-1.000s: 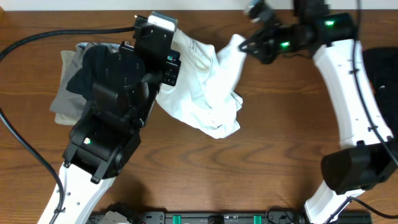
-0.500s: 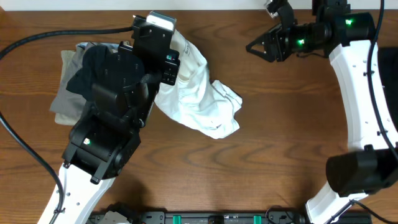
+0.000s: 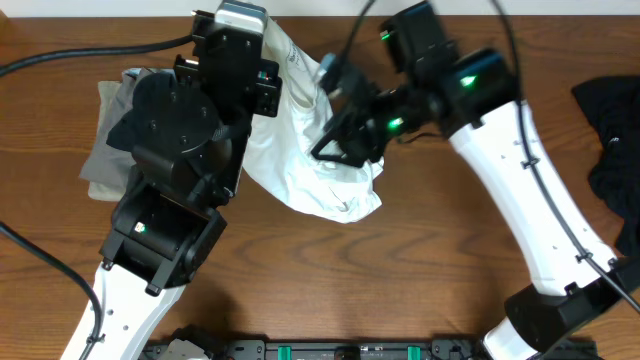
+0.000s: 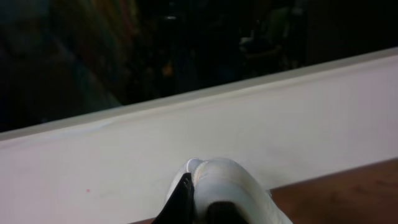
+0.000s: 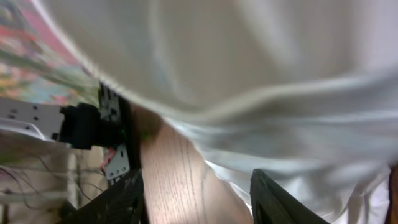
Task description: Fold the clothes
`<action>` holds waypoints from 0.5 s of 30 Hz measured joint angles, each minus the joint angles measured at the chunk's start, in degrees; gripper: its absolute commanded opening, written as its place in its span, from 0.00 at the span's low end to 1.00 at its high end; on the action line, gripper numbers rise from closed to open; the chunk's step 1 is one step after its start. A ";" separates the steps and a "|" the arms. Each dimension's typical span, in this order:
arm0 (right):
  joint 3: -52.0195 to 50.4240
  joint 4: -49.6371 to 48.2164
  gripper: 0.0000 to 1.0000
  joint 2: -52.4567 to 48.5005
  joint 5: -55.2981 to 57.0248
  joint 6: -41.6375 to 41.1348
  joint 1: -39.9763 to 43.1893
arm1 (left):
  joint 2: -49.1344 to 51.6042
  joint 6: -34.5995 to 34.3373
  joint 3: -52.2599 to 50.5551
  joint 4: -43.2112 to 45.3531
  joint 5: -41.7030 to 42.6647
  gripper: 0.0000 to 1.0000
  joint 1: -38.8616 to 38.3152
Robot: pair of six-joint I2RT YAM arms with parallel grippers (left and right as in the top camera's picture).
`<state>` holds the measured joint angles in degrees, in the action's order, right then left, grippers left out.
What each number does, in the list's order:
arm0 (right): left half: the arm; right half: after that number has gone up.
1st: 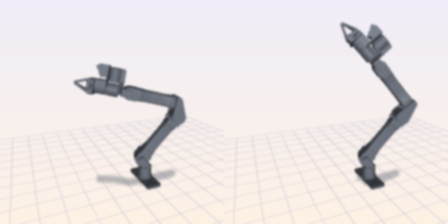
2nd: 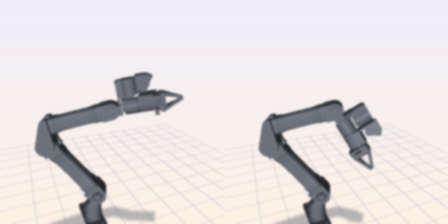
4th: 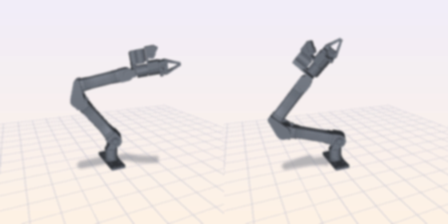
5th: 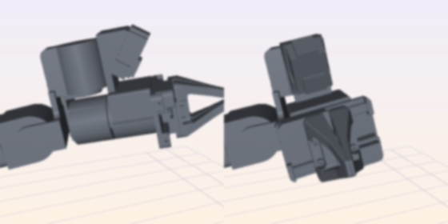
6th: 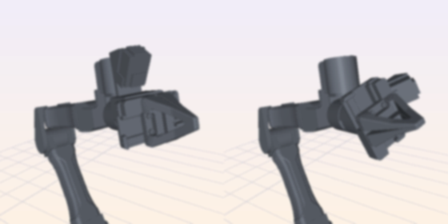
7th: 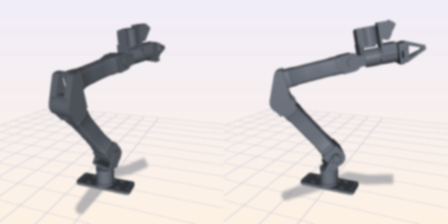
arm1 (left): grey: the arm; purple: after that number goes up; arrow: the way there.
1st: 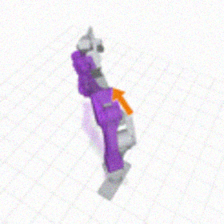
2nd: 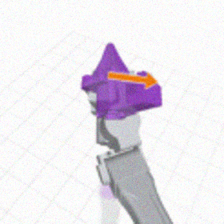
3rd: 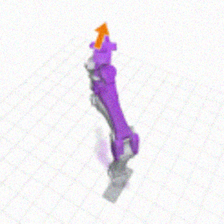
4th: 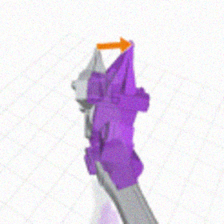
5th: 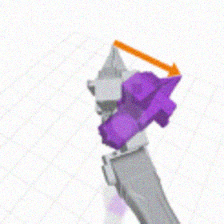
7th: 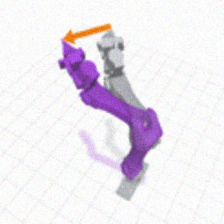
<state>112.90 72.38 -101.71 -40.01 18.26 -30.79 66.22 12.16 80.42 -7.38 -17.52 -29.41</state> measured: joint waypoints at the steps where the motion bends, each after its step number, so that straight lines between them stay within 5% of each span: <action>1: 0.00 -0.61 0.55 0.00 1.42 -0.48 -1.05 | 0.00 0.09 0.00 0.37 -0.79 0.06 0.00; 15: -0.02 -12.59 0.59 0.00 12.24 -10.21 -7.72 | 0.24 3.28 0.00 7.17 -13.42 0.06 -4.50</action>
<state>112.88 59.79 -101.71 -27.77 8.05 -38.50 66.46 15.44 80.42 -0.21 -30.94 -33.91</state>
